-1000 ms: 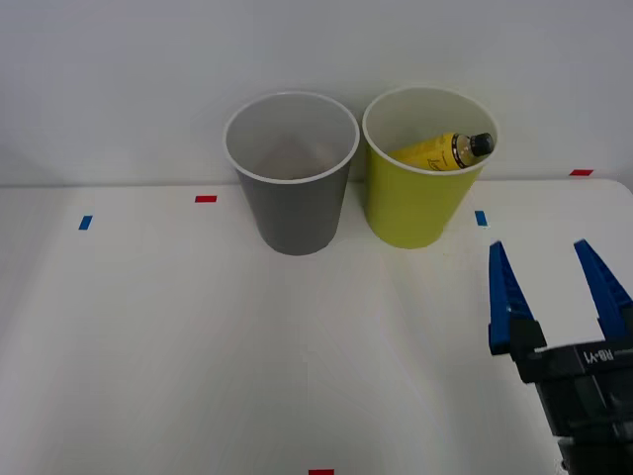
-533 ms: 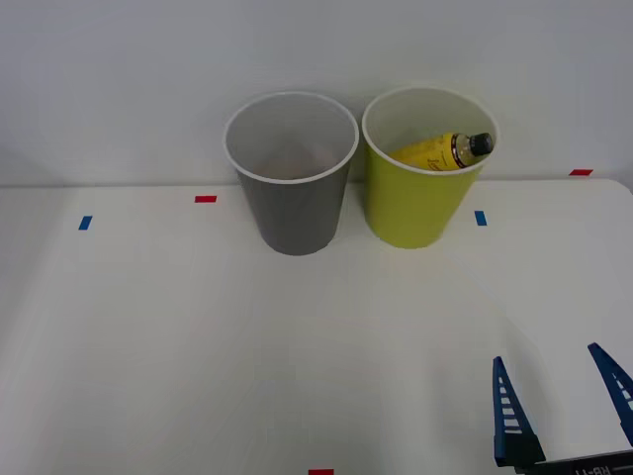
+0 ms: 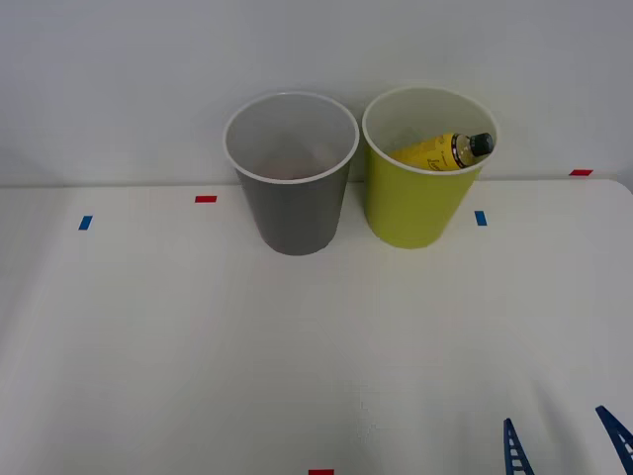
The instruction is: Put cans in the gray bin, plastic bottles in the light green bin
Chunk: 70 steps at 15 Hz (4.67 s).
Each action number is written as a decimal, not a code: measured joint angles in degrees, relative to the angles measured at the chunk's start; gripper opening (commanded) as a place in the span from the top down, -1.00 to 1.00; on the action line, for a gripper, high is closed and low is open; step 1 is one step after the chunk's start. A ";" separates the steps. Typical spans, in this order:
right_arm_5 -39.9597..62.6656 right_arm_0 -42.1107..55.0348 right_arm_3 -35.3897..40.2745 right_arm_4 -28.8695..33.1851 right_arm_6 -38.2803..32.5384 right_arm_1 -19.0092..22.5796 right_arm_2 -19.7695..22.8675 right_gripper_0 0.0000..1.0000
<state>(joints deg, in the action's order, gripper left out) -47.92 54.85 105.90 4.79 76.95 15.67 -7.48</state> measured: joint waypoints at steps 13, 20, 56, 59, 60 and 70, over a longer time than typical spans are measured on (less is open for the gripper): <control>-6.56 5.67 -0.33 10.06 -22.55 -5.04 5.84 -1.00; -7.43 5.60 -0.33 11.82 -25.61 -3.99 7.24 -1.00; -8.42 6.32 -0.26 11.49 -24.31 -4.06 6.33 -1.00; -8.42 6.32 -0.26 11.48 -24.31 -4.06 6.33 -1.00; -8.42 6.32 -0.26 11.48 -24.31 -4.06 6.33 -1.00; -8.42 6.32 -0.26 11.48 -24.31 -4.06 6.33 -1.00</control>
<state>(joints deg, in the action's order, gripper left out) -56.34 61.17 105.64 16.27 52.64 11.60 -1.14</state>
